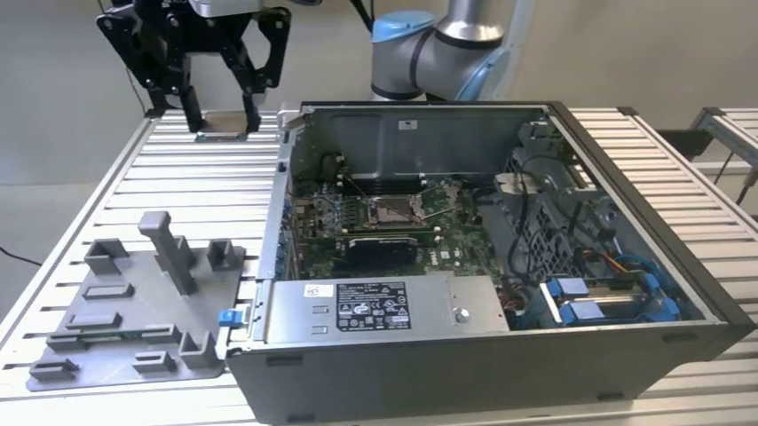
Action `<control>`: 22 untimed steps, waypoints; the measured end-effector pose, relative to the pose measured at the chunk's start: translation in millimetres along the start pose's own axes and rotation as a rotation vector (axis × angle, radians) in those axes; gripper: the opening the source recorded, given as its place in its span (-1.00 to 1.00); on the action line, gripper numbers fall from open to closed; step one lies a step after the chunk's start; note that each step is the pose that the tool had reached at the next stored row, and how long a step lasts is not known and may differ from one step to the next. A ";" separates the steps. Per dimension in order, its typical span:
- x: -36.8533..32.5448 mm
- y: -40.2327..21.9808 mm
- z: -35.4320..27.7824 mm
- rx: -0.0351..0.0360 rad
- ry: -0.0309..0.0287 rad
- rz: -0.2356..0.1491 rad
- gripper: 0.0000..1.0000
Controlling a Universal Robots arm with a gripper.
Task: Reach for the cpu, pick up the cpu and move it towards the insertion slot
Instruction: 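Pick up the cpu and move it towards the insertion slot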
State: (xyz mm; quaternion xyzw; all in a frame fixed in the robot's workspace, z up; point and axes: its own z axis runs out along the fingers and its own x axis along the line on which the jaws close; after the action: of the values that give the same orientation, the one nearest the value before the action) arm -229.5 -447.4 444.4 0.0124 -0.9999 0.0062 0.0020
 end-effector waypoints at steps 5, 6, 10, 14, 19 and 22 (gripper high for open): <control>-16.4 -0.3 -0.1 0.0000 0.0000 0.000 -1.00; -20.0 -0.3 -0.1 0.0000 0.0000 -0.001 -1.00; -35.1 -0.6 -0.1 -0.0001 -0.0001 -0.001 -1.00; -50.9 -1.0 -0.2 0.0000 0.0000 -0.001 -1.00; -70.0 -1.4 -0.3 0.0000 0.0000 -0.002 -1.00; -80.6 -1.6 -0.3 0.0000 0.0000 -0.002 -1.00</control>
State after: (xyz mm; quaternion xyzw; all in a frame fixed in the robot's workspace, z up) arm -148.9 -447.1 444.4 0.0133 -0.9999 0.0062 0.0020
